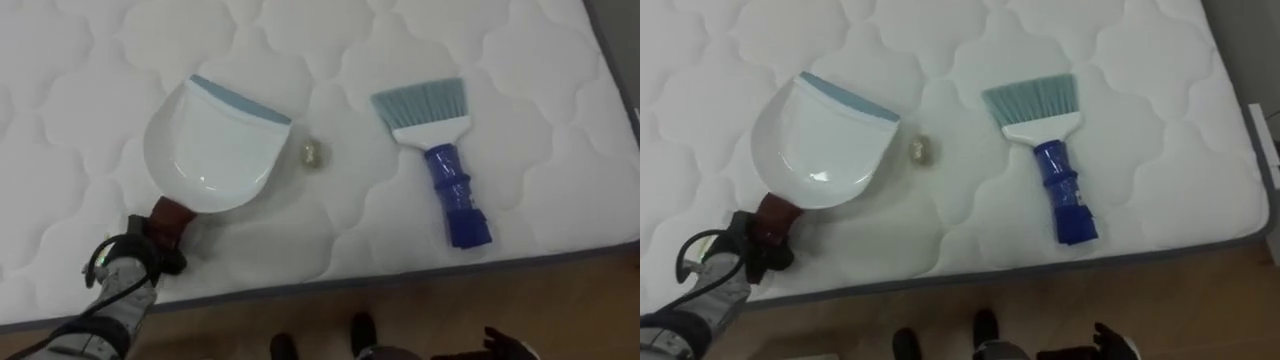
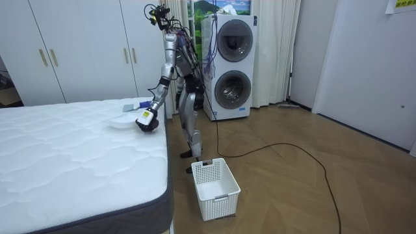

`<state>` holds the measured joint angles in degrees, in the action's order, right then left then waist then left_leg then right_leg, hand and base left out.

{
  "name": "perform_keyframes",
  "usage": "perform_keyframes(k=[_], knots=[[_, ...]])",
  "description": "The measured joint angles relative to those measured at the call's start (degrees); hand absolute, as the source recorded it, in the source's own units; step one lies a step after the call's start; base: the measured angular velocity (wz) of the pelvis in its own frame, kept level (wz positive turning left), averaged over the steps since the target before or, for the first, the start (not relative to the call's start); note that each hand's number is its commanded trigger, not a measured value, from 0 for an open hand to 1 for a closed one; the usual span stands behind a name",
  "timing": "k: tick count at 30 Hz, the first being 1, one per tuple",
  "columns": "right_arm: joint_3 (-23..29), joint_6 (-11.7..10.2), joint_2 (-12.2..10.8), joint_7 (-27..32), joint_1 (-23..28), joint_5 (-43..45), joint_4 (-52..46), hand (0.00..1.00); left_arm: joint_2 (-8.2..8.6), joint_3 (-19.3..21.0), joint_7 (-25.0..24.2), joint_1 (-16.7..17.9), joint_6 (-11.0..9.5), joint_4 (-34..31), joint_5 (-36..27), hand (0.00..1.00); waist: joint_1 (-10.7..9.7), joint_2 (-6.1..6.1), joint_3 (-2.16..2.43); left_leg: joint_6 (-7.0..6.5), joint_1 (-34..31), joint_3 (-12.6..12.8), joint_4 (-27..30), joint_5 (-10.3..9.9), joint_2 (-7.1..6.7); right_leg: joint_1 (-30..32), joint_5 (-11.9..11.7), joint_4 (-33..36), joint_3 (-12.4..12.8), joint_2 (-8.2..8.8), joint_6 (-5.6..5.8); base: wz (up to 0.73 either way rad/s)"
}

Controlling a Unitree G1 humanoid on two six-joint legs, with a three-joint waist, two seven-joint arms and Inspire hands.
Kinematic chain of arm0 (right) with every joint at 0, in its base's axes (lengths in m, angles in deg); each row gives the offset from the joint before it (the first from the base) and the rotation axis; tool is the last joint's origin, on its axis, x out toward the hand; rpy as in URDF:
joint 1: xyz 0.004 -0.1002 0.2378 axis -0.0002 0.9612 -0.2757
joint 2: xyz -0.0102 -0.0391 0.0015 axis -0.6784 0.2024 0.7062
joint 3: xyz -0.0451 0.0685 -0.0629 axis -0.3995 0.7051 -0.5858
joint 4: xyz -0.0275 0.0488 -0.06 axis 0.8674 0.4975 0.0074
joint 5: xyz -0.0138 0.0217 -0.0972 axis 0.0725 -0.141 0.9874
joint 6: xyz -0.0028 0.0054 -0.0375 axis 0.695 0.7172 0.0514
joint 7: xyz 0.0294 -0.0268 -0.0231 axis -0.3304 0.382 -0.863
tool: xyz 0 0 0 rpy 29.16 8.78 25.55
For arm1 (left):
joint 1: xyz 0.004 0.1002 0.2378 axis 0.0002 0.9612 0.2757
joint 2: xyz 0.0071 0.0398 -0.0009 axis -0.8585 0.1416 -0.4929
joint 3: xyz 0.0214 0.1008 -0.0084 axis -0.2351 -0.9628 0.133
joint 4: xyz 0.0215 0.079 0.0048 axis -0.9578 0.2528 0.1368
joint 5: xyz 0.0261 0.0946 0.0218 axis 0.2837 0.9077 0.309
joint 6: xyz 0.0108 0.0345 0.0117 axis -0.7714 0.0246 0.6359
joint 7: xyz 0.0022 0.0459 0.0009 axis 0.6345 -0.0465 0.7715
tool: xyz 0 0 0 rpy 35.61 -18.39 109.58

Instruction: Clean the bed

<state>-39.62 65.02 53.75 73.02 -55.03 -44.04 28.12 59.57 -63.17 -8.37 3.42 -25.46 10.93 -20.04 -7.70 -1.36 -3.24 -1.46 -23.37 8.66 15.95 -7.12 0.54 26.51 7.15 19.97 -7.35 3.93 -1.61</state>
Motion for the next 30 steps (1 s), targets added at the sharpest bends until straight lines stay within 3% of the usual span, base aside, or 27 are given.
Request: perform_keyframes(k=[3,6,10,13,14,17,21,25,30], knots=[[6.83,-1.01,0.96,1.7,-0.45,-7.87,-0.01,0.0,-1.91,0.23,3.56,2.07,-0.85,-3.7,3.6,1.0,0.3,-0.5,0.24,0.0,0.16,0.02,0.02,0.0,-0.18,0.02,0.06,0.29,0.38,0.08,0.09,0.0],[10.45,-2.18,1.16,3.4,-0.6,-12.94,-0.88,0.0,-2.11,0.6,5.76,3.82,-0.97,-5.66,7.22,1.0,0.52,-0.62,0.35,-0.01,0.67,0.81,0.02,0.01,-0.21,0.01,0.1,0.89,0.75,0.14,0.1,-0.05],[12.68,-2.97,1.38,5.54,-0.7,-19.13,-2.6,0.0,-2.11,-0.1,7.19,7.69,-2.13,-8.28,7.29,1.0,0.18,-0.74,0.48,-0.01,0.6,1.64,0.85,0.0,-0.33,0.06,0.11,1.29,1.12,-0.04,0.1,-0.06],[15.16,-3.33,1.83,9.52,-0.98,-23.05,-4.4,0.0,-2.1,-1.79,7.37,9.17,-2.21,-8.29,7.29,1.0,0.27,-1.2,0.96,-0.43,0.69,2.1,0.98,-0.2,-0.09,0.19,0.14,1.9,1.2,-0.07,0.03,-0.02],[15.54,-3.98,1.97,11.03,-0.88,-24.24,-5.66,0.0,-2.11,-1.88,7.56,10.2,-2.45,-8.33,7.29,1.0,0.44,-1.35,1.44,-0.46,0.72,2.31,1.03,-0.22,-0.1,0.44,0.11,2.05,1.35,-0.17,-0.01,-0.11],[15.9,-4.96,3.03,14.67,-0.84,-24.49,-8.85,0.0,-2.11,-2.28,8.63,12.91,-3.3,-8.81,7.32,1.0,0.47,-1.68,2.08,-0.55,1.15,2.57,1.0,-0.18,-0.29,0.53,0.19,2.89,1.63,-0.06,-0.08,-0.08],[16.55,-7.24,3.43,19.36,-1.58,-23.56,-11.03,0.0,-2.16,-3.46,9.02,16.09,-3.68,-9.63,7.32,1.0,0.37,-0.79,2.59,-0.58,2.03,3.25,0.83,-0.15,-0.26,0.26,0.2,3.09,2.31,-0.07,-0.09,-0.06],[16.59,-7.83,3.46,24.31,-1.1,-21.71,-17.07,0.0,-2.26,-4.91,8.98,16.88,-4.37,-9.83,8.68,1.0,0.42,0.25,2.46,-0.79,1.64,3.61,0.83,-0.32,-0.3,0.93,0.2,3.4,2.62,-0.19,-0.08,-0.03],[16.49,-11.07,3.73,32.95,-1.38,-13.02,-23.99,0.0,-2.23,-5.3,8.24,17.51,-5.4,-9.91,11.1,1.0,1.43,0.49,2.47,-0.89,0.55,4.32,0.89,-0.36,0.01,1.84,-0.9,2.45,3.0,-0.64,0.11,-0.08]])
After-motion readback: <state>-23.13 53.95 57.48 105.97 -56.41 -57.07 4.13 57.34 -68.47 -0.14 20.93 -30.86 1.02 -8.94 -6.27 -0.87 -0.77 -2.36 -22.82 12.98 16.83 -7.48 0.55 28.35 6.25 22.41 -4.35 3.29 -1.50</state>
